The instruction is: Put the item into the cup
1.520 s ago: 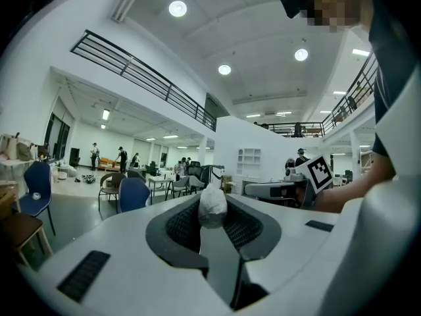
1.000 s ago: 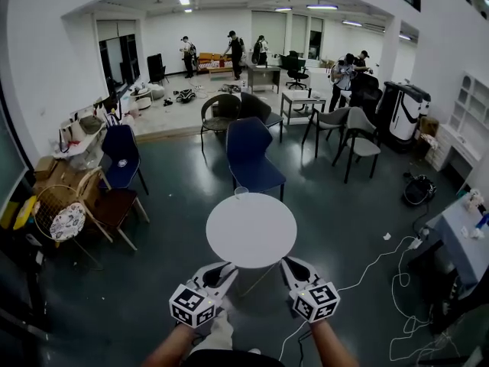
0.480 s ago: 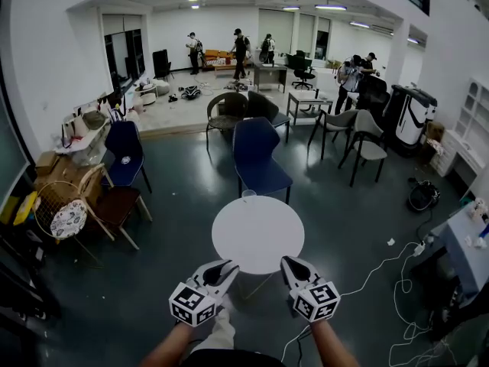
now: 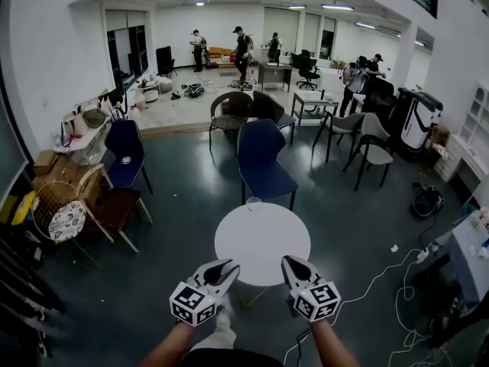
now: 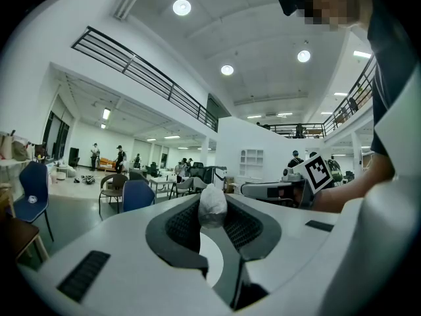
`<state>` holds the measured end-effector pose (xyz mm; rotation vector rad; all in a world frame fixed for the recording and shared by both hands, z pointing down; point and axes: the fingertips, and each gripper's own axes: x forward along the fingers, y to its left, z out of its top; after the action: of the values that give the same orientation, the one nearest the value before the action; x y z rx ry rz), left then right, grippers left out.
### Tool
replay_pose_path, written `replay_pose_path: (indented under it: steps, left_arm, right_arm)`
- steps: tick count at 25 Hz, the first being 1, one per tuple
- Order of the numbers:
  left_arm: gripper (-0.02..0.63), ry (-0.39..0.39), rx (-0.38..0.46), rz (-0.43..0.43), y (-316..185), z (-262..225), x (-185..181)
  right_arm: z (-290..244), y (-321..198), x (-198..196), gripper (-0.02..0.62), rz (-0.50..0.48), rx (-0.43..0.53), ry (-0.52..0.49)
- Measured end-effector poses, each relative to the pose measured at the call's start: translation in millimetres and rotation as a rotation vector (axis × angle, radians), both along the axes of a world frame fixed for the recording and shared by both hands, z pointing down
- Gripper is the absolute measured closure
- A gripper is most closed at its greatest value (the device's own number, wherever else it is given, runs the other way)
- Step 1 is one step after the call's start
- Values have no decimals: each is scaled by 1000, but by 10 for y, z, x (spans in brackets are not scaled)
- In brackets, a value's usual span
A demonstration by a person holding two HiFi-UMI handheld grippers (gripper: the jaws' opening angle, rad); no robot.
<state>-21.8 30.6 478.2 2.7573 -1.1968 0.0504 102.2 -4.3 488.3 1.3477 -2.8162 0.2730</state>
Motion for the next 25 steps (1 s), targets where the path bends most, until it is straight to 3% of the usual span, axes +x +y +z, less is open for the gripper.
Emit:
replay_pose_path:
  steps: [11, 25]
  left_arm:
    - [517, 16, -8, 4, -1072, 43, -118]
    - [517, 26, -30, 34, -2322, -70, -582]
  right_arm:
    - [66, -1043, -138, 578, 2, -8, 9]
    - [-106, -2296, -585, 578, 24, -21, 30]
